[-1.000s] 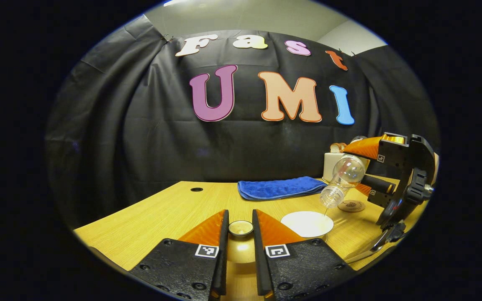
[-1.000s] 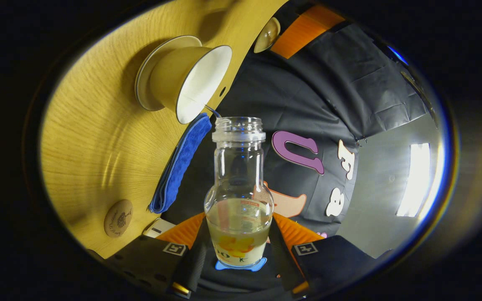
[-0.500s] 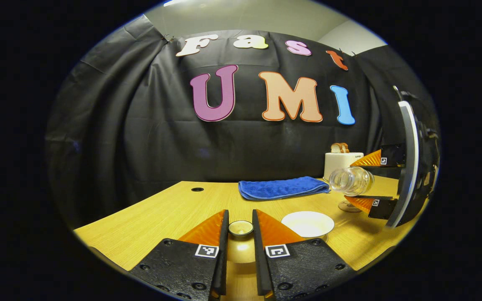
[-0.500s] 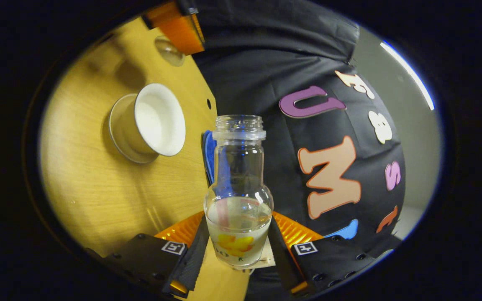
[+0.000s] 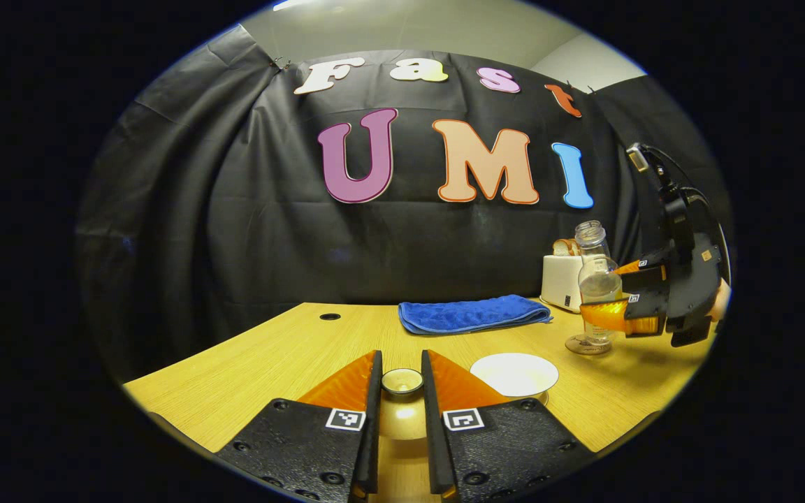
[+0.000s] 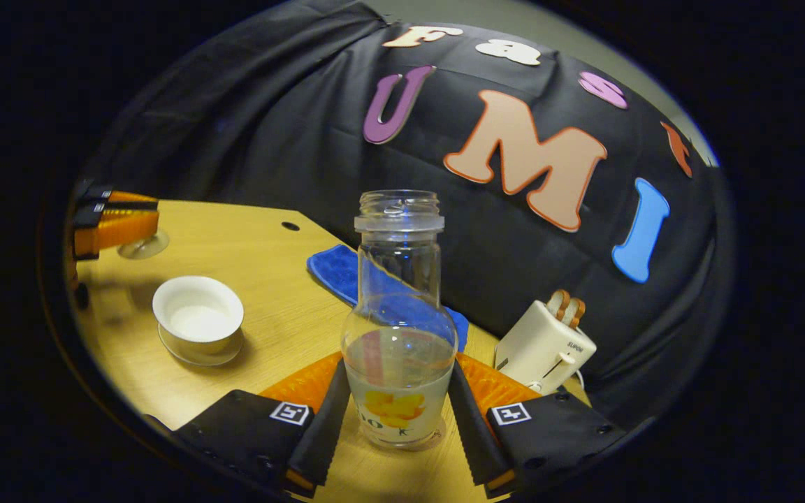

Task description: Open the teacup lid with one hand, grasp the water bottle and pour water into the teacup with the other hand; after pouring, place the water bottle on the coaster and then close the teacup lid.

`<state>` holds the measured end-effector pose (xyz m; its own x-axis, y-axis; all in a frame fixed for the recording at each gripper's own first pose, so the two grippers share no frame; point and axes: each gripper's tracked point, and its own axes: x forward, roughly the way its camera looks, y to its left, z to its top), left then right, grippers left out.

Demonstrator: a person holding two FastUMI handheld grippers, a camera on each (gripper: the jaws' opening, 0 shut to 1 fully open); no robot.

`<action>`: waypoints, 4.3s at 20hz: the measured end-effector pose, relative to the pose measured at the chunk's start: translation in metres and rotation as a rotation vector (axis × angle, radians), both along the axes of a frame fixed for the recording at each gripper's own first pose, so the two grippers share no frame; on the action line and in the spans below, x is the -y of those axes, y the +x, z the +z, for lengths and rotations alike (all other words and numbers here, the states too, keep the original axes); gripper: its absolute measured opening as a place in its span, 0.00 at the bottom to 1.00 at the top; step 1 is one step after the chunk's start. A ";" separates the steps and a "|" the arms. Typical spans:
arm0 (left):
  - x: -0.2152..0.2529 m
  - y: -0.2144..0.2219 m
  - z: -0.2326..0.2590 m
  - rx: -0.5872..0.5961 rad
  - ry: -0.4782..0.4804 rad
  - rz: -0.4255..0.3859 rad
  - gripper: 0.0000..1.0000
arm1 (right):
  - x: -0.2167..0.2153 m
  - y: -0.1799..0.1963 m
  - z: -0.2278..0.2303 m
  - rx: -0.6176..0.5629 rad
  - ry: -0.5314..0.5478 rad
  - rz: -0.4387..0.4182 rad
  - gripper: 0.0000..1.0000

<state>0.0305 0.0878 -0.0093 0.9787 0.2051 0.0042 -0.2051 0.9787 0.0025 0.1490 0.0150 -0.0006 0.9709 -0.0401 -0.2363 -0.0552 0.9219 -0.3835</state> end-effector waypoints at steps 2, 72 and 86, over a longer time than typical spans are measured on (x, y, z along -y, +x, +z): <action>0.000 -0.001 0.000 0.000 0.000 0.000 0.26 | 0.015 0.006 -0.002 -0.015 0.142 -0.040 0.78; 0.004 0.002 0.000 0.001 -0.001 -0.007 0.26 | 0.047 -0.060 -0.020 0.107 0.418 -0.092 0.88; 0.074 0.060 -0.003 -0.001 -0.002 -0.300 0.25 | 0.041 -0.097 0.005 0.262 0.380 -0.076 0.88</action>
<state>0.0906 0.0137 -0.0120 0.9956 -0.0932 0.0028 0.0932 0.9956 0.0007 0.0520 -0.0257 0.0040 0.9974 -0.0716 0.0043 0.0717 0.9974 -0.0098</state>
